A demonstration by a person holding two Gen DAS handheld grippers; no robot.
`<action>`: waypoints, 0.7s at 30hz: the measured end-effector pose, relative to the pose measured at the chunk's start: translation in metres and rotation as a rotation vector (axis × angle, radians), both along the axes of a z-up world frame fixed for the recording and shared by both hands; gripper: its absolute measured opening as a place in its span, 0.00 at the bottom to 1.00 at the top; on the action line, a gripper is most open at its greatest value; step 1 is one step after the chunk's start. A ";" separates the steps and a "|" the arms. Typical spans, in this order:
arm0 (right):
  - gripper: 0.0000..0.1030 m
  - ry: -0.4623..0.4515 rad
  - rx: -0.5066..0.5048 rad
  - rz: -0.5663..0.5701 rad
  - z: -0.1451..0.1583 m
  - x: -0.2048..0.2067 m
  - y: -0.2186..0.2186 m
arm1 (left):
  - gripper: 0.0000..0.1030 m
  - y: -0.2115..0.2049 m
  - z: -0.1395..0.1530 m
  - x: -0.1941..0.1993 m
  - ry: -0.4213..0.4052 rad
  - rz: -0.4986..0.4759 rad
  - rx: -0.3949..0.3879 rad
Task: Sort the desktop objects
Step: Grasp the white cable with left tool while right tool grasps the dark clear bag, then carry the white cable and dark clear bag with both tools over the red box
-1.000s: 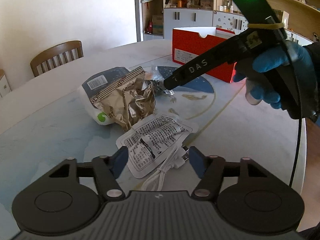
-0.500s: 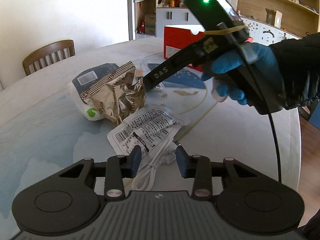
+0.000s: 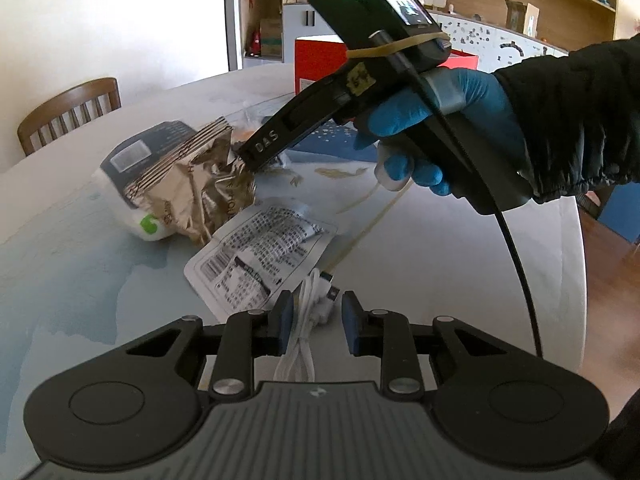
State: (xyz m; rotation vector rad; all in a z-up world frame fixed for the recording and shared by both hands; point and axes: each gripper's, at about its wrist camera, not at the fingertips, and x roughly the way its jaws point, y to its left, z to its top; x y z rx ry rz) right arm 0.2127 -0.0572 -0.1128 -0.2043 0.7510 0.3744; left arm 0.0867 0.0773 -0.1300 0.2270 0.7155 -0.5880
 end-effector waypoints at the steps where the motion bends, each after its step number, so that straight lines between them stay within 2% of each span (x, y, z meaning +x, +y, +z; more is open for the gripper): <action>1: 0.50 0.000 -0.002 0.001 -0.001 0.000 0.000 | 0.24 -0.001 0.000 0.000 -0.002 0.000 0.000; 3: 0.44 0.003 -0.003 0.001 -0.002 0.000 0.000 | 0.18 -0.001 -0.001 0.000 -0.010 0.005 0.005; 5: 0.36 0.008 -0.002 0.000 -0.002 0.000 0.000 | 0.18 -0.001 0.000 0.001 -0.007 0.011 0.002; 11: 0.26 0.008 0.010 0.001 0.003 -0.002 -0.003 | 0.17 -0.002 -0.001 0.001 -0.011 0.024 0.005; 16: 0.20 0.002 0.009 0.003 0.010 -0.008 -0.008 | 0.17 -0.003 0.003 0.003 0.007 0.044 -0.017; 21: 0.19 -0.002 0.004 -0.018 0.018 -0.014 -0.019 | 0.17 -0.009 0.007 -0.002 0.010 0.047 -0.022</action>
